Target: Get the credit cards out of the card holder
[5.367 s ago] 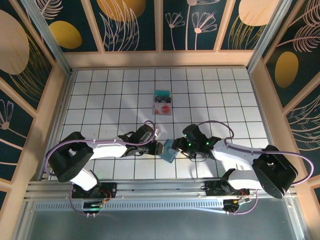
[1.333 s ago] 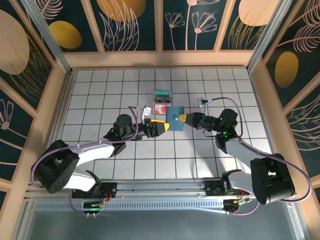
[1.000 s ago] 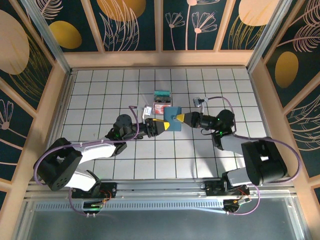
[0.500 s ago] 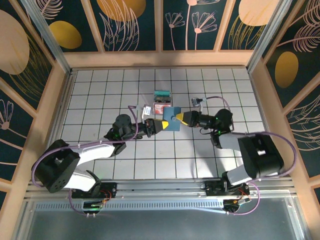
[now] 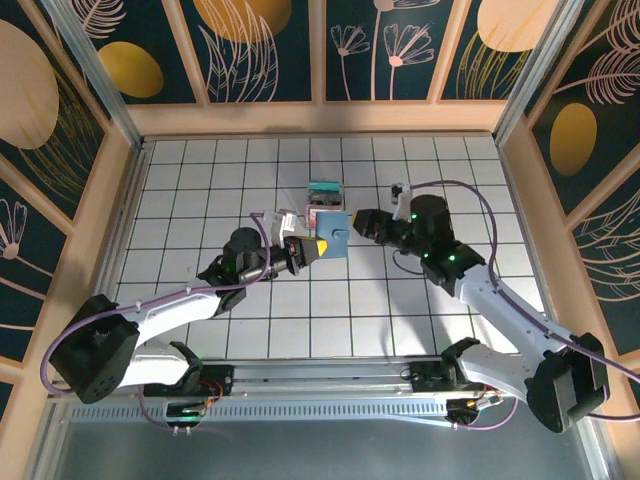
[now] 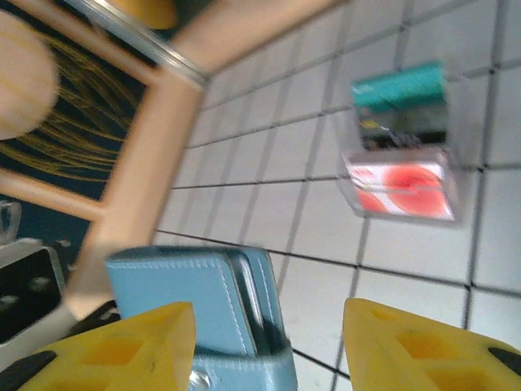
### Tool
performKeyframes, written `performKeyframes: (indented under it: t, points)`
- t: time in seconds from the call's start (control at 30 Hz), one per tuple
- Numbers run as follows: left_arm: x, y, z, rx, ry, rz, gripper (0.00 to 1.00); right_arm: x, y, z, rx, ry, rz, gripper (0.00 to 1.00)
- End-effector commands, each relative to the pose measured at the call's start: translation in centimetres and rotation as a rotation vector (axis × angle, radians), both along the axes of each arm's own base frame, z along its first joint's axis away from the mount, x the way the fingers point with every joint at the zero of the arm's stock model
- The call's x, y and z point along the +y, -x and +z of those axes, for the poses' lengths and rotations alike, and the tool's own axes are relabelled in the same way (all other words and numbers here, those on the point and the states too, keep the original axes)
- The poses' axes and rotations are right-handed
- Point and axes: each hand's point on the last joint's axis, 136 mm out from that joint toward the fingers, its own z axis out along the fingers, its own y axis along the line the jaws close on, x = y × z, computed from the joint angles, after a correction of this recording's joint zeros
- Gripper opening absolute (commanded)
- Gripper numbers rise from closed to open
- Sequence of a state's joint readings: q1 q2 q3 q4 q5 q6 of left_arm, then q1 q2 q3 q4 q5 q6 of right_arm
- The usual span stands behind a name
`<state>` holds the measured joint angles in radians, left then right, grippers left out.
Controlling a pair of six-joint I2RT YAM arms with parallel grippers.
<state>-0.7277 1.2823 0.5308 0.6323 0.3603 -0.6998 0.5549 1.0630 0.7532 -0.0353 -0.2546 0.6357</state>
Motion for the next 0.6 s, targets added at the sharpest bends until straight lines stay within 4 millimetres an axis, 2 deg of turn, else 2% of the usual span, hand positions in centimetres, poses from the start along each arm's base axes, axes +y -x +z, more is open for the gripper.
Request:
performKeyframes:
  t: [0.0, 0.1, 0.27, 0.57]
  points:
    - [0.1, -0.7, 0.9, -0.053, -0.056, 0.074, 0.0, -2.3, 0.2, -1.3, 0.071, 0.143, -0.222, 0.51]
    - [0.0, -1.1, -0.1, -0.046, -0.129, 0.13, 0.0, -1.6, 1.1, -1.4, 0.097, 0.154, -0.258, 0.5]
    - [-0.6, -1.4, -0.8, -0.004, -0.096, 0.142, 0.0, 0.9, 2.2, -1.6, 0.115, 0.177, -0.208, 0.49]
    - [-1.5, -2.1, -1.3, 0.016, -0.105, 0.142, 0.0, 3.7, 2.1, -2.0, 0.131, 0.217, -0.126, 0.45]
